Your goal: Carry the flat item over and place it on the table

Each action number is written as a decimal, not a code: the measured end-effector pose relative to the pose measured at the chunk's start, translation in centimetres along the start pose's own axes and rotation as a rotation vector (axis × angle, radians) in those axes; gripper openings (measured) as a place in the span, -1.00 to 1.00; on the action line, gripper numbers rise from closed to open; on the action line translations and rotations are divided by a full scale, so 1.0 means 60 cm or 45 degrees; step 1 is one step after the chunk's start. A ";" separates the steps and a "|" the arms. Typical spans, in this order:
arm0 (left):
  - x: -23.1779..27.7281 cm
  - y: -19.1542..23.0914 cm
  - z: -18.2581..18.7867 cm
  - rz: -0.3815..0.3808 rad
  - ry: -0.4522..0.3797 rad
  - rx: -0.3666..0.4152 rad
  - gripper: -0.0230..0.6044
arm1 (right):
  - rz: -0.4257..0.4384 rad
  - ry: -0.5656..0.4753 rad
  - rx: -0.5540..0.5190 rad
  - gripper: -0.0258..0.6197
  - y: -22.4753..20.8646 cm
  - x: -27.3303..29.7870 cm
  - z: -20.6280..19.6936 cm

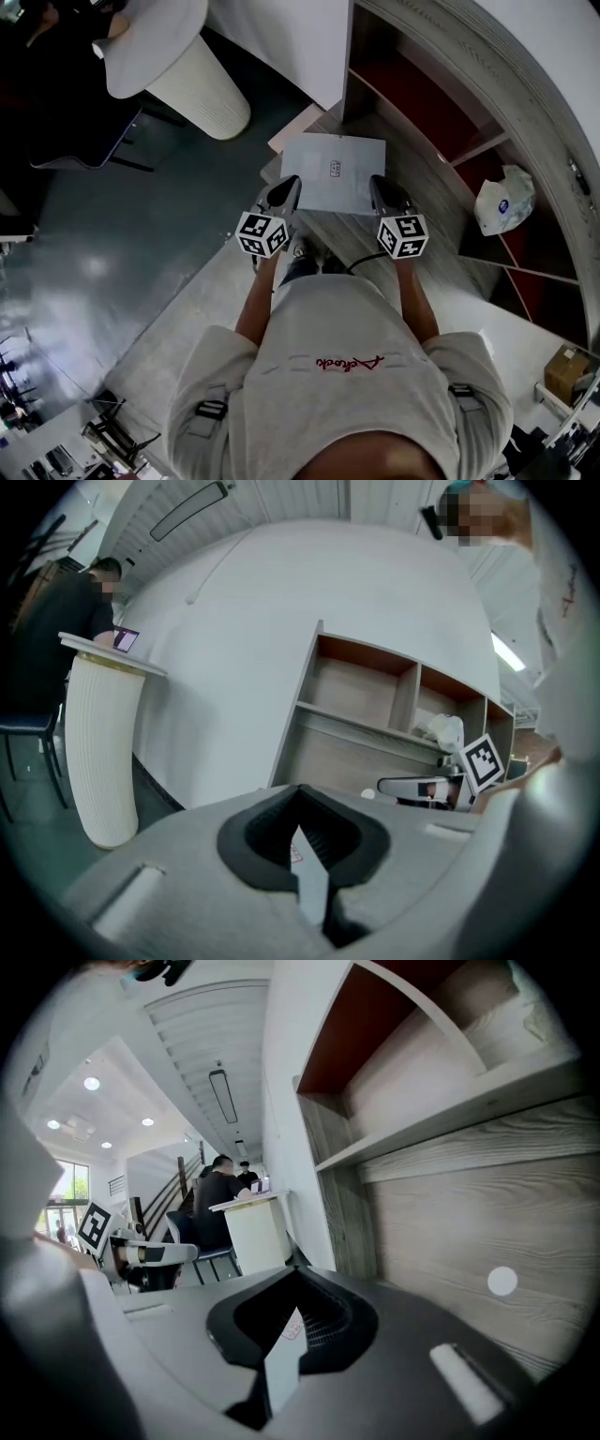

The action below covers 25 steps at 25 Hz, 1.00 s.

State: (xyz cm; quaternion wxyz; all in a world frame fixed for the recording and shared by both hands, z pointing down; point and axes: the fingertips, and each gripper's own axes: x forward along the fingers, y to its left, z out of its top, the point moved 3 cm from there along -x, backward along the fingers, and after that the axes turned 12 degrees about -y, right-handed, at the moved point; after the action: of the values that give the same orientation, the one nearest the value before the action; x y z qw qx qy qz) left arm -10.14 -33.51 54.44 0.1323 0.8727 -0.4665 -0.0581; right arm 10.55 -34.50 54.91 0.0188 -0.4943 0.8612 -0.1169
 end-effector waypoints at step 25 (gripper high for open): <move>-0.099 0.050 0.172 -0.027 -0.141 0.181 -0.93 | 0.027 -0.260 -0.145 -0.91 0.155 0.025 0.154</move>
State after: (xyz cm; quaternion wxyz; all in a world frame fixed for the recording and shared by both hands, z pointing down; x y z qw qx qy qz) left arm -18.16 -32.01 45.25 0.0434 0.8802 -0.4666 -0.0747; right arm 3.29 -32.96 43.99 0.0796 -0.4948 0.8652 -0.0165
